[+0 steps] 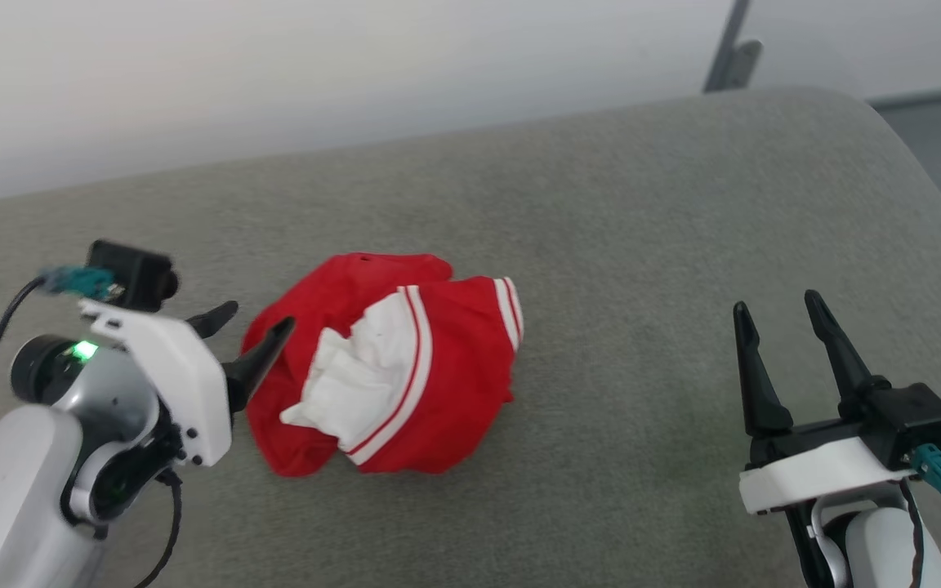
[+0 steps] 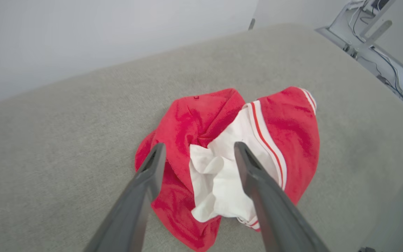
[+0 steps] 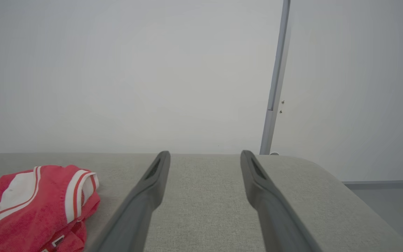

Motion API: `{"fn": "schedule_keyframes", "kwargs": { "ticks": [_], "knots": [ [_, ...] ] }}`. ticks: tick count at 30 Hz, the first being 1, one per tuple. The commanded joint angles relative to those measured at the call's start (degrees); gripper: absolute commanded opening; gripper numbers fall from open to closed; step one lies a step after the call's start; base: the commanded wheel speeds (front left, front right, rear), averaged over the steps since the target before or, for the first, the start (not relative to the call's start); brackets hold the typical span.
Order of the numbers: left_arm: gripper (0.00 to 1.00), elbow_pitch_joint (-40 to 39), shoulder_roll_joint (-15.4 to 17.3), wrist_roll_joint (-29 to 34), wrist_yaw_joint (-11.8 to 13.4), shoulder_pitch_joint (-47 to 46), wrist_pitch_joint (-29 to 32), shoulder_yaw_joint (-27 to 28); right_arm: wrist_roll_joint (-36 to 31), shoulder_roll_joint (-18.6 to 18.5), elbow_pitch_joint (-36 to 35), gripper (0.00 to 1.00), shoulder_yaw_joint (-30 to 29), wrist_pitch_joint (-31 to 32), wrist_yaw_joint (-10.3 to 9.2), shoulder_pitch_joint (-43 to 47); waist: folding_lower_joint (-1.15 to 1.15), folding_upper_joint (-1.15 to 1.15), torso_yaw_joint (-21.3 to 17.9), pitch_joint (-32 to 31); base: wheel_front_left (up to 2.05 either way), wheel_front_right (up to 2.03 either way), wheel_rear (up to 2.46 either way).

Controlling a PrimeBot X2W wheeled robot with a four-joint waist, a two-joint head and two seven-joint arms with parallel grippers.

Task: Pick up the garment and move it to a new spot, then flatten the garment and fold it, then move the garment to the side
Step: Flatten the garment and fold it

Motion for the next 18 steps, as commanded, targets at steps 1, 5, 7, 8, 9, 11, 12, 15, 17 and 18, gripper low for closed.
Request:
{"fn": "schedule_keyframes", "kwargs": {
  "ticks": [1,5,7,8,9,11,12,15,17,18],
  "knots": [
    [1.00,1.24,-0.38,-0.22,-0.35,-2.65,2.97,-1.59,0.53,0.37,-0.34,1.00,-0.03,-0.29,0.00,-0.99,0.00,0.00,-2.75,2.44,0.00,0.00,0.00],
    [1.00,4.26,-0.67,-0.06,-0.41,-5.98,8.26,-4.12,0.78,0.75,-0.48,1.00,0.37,-0.29,0.00,-1.80,0.00,0.00,-5.10,4.18,0.00,0.00,0.00],
    [1.00,5.70,-0.84,-0.35,-0.03,-6.96,10.81,-5.03,0.99,0.82,-0.40,1.00,0.47,-0.29,0.00,-2.02,0.00,0.00,-6.02,4.83,0.00,0.00,0.00],
    [1.00,6.32,-0.83,-0.13,0.21,-7.46,12.10,-5.53,0.95,0.87,-0.42,1.00,0.56,-0.29,0.00,-2.02,0.00,0.00,-6.38,5.10,0.00,0.00,0.00],
    [1.00,6.85,-1.00,-0.20,0.57,-7.79,13.37,-6.00,0.98,0.90,-0.46,1.00,0.63,-0.29,0.00,-1.94,0.00,0.00,-6.74,5.34,0.00,0.00,0.00],
    [1.00,7.64,-1.43,-0.84,1.22,-8.55,15.52,-6.46,1.05,0.93,-0.62,1.00,0.55,-0.29,0.00,-1.87,0.00,0.00,-7.24,5.77,0.00,0.00,0.00],
    [1.00,7.93,-1.49,-1.23,1.48,-8.73,16.72,-6.78,1.28,0.93,-0.64,1.00,0.56,-0.29,0.00,-1.88,0.00,0.00,-7.44,5.94,0.00,0.00,0.00],
    [1.00,8.46,-1.66,-1.99,2.66,-9.49,20.41,-7.57,1.85,0.95,-0.74,1.00,0.61,-0.29,0.00,-1.97,0.00,0.00,-7.72,6.50,0.00,0.00,0.00],
    [1.00,8.81,-1.38,-1.06,3.44,-9.95,22.11,-8.38,2.19,0.94,-0.76,1.00,0.59,-0.29,0.00,-2.11,0.00,0.00,-7.75,6.85,0.00,0.00,0.00],
    [1.00,8.97,-1.43,-0.92,3.57,-10.10,22.75,-8.77,2.37,0.94,-0.75,1.00,0.61,-0.29,0.00,-2.21,0.00,0.00,-7.75,6.99,0.00,0.00,0.00]
  ]
}}
